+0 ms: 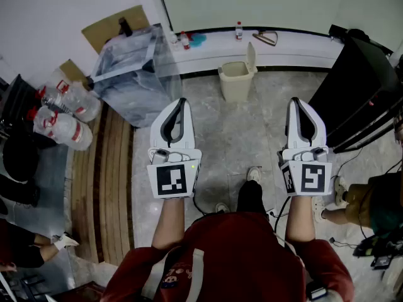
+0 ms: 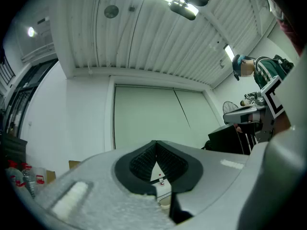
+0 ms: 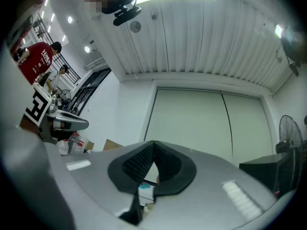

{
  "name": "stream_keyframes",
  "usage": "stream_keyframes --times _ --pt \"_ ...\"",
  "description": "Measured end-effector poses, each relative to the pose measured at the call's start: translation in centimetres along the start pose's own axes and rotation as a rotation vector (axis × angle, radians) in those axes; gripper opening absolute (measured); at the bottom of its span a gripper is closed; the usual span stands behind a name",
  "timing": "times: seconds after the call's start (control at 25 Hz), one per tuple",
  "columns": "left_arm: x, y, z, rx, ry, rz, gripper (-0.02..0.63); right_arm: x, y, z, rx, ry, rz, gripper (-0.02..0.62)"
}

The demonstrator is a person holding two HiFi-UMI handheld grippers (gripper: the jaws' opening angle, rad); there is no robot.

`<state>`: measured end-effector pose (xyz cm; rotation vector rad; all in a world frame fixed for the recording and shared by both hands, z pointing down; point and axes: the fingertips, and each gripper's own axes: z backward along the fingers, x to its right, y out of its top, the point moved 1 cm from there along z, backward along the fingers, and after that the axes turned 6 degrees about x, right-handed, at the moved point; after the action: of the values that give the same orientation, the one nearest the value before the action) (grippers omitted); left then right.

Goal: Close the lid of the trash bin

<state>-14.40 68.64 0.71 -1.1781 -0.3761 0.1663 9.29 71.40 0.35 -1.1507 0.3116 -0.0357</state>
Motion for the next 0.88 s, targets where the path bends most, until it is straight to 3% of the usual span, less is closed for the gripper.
stream_keyframes --times 0.44,0.88 --pt "0.1 -1.4 -2.6 -0.003 -0.012 0.013 0.004 0.5 -1.6 -2.3 -0.008 0.005 0.002 0.0" --pt "0.5 -5.3 -10.5 -0.053 -0.02 0.041 0.005 5.5 -6.6 -8.0 -0.046 -0.024 -0.045 0.0"
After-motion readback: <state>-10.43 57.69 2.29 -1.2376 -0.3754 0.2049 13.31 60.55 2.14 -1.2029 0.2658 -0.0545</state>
